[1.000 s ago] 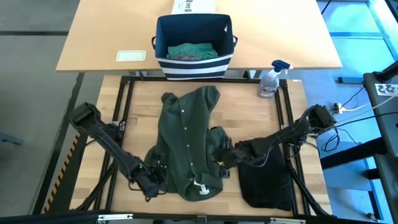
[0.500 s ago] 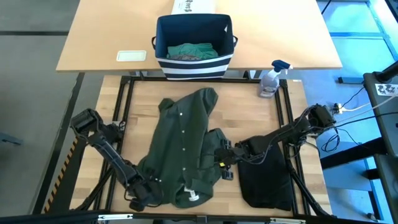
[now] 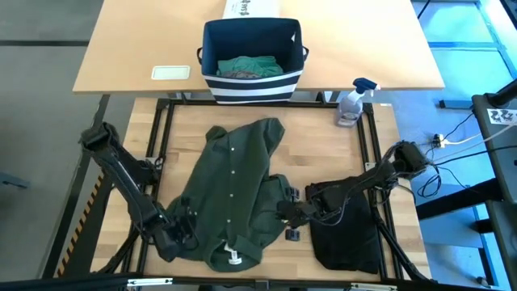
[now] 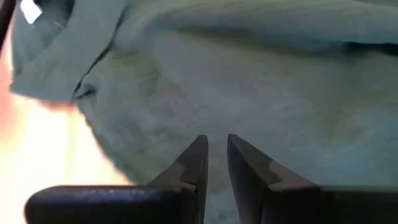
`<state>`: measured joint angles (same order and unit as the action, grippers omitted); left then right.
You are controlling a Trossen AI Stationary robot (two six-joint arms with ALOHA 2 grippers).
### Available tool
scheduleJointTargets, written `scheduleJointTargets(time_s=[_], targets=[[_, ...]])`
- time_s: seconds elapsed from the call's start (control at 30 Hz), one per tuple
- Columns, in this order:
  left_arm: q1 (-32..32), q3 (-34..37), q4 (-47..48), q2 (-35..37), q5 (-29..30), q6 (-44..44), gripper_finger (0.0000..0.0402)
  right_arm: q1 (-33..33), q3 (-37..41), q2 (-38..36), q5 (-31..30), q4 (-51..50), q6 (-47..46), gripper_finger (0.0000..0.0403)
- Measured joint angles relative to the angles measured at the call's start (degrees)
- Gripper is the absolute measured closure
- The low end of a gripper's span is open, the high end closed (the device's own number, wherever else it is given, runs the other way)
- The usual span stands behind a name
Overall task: Fold Laundry from Bin
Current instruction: Fold the green polo shirt
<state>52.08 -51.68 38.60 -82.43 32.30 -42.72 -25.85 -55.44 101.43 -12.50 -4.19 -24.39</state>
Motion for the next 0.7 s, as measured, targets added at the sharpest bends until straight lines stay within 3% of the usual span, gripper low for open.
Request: scheduleJointTargets(time_s=[0.2, 0.4, 0.7], targets=[[-3.0, 0.0, 0.0, 0.6, 11.7, 4.2, 0.037, 0.0, 0.0, 5.2, -0.8, 2.9, -1.1, 0.0343], [-6.4, 0.0, -0.5, -0.1, 21.6, 3.0, 0.037, -1.2, -0.1, 6.7, 7.4, 3.5, -5.2, 0.0343], [-10.0, 0.0, -1.3, -0.1, 18.5, 4.3, 0.037, -5.3, 0.0, 6.9, 20.6, 7.5, -6.9, 0.0343]])
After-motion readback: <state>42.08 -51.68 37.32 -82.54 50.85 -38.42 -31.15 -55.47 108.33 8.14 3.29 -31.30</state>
